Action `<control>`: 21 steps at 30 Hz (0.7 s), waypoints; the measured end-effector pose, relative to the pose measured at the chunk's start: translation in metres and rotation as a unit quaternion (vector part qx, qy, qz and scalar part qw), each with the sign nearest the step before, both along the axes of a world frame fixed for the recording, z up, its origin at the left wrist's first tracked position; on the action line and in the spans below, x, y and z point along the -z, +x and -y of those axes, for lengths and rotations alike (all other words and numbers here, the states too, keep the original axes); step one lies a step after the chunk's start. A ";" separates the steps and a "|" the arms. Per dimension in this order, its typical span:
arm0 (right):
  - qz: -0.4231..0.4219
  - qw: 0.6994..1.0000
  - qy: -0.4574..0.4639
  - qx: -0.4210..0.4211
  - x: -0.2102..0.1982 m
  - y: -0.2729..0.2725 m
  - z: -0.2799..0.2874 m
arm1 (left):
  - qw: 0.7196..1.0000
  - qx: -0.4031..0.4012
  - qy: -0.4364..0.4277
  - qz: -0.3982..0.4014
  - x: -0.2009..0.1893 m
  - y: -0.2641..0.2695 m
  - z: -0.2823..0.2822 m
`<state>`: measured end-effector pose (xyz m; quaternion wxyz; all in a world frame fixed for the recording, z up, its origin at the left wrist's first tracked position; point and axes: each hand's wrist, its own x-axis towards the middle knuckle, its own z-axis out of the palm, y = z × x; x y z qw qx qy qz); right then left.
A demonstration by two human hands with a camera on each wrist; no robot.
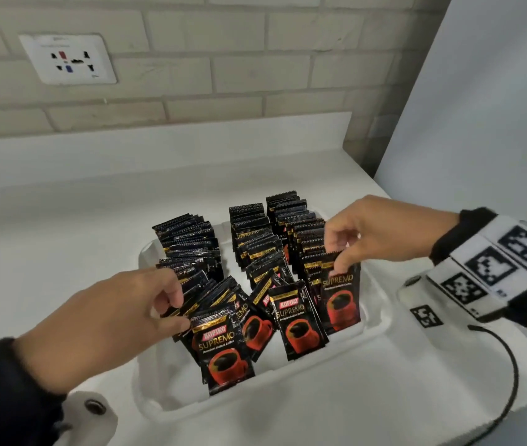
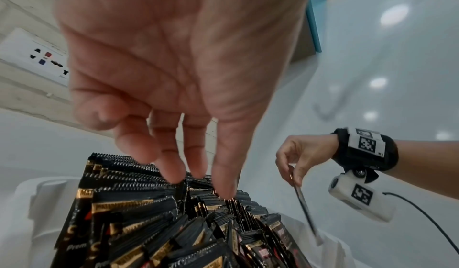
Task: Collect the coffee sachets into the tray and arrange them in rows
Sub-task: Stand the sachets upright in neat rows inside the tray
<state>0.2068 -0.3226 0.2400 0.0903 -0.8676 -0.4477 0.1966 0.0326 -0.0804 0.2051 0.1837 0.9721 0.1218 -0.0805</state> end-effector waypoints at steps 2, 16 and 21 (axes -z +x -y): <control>0.007 0.998 -0.054 0.007 0.003 0.004 0.005 | 0.999 -0.016 -0.044 0.011 0.003 -0.003 -0.003; 0.223 0.962 -0.155 -0.023 0.048 0.003 -0.008 | 0.911 -0.112 -0.371 -0.138 0.016 -0.035 -0.003; 0.222 0.965 -0.139 0.018 0.037 -0.007 -0.005 | 0.872 -0.176 -0.436 -0.138 0.021 -0.028 0.005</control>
